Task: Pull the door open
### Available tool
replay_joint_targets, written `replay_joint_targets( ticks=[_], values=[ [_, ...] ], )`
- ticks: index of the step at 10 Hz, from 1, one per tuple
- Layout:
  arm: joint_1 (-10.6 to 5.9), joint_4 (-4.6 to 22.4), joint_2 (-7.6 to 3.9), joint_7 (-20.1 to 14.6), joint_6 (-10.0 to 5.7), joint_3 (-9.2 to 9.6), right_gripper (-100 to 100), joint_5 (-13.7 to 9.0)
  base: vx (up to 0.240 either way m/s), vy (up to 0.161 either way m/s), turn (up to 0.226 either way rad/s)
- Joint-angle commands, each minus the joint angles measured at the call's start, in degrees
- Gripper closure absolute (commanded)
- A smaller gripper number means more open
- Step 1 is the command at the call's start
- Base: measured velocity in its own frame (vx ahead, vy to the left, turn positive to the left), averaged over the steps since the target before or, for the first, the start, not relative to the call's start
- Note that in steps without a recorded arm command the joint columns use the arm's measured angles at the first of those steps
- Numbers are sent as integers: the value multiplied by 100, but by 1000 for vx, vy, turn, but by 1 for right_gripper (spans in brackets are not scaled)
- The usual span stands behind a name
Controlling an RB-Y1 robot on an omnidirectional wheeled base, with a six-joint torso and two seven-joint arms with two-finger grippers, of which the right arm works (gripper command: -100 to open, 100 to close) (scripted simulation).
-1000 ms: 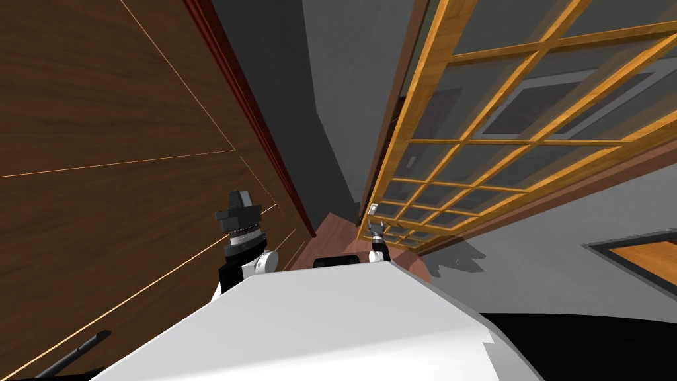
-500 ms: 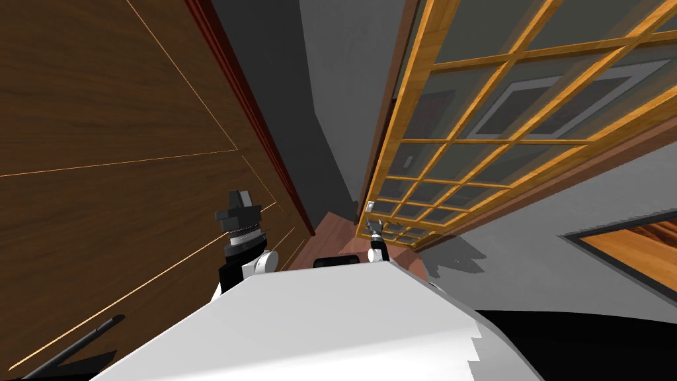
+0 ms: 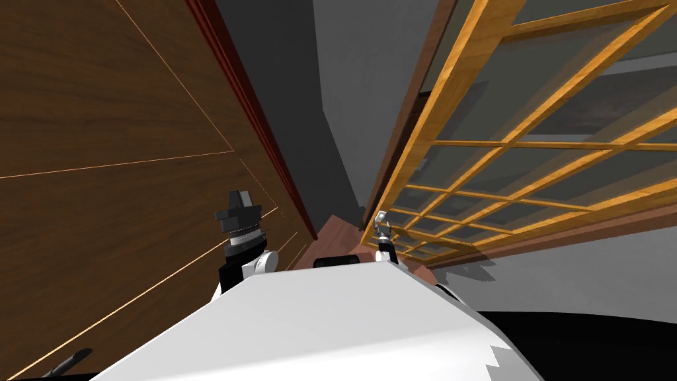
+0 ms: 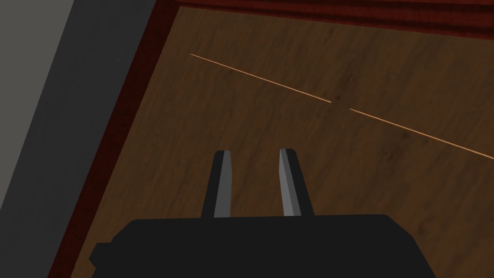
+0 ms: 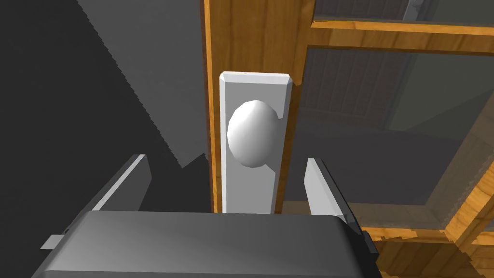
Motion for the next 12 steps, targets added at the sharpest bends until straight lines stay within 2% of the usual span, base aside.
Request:
replay_joint_targets(
  ticks=[1,2,3,4,5,10,11,12],
  values=[
    [140,-31,-191,-188,-30,-43,-100,-35,208,-3,108],
    [140,-31,-191,-188,-30,-43,-100,-35,131,-21,22],
    [186,21,-321,-333,-70,-78,-100,-63,146,-29,96],
    [97,114,-254,-294,-92,-49,-100,-40,78,-19,28],
    [97,114,-254,-294,-92,-49,100,-40,-15,2,-25],
    [97,114,-254,-294,-92,-49,100,-40,-14,1,-2],
    [150,78,-342,-416,-104,76,100,11,-117,-25,80],
    [160,67,-362,-446,-110,106,100,24,-228,-65,101]
  ],
)
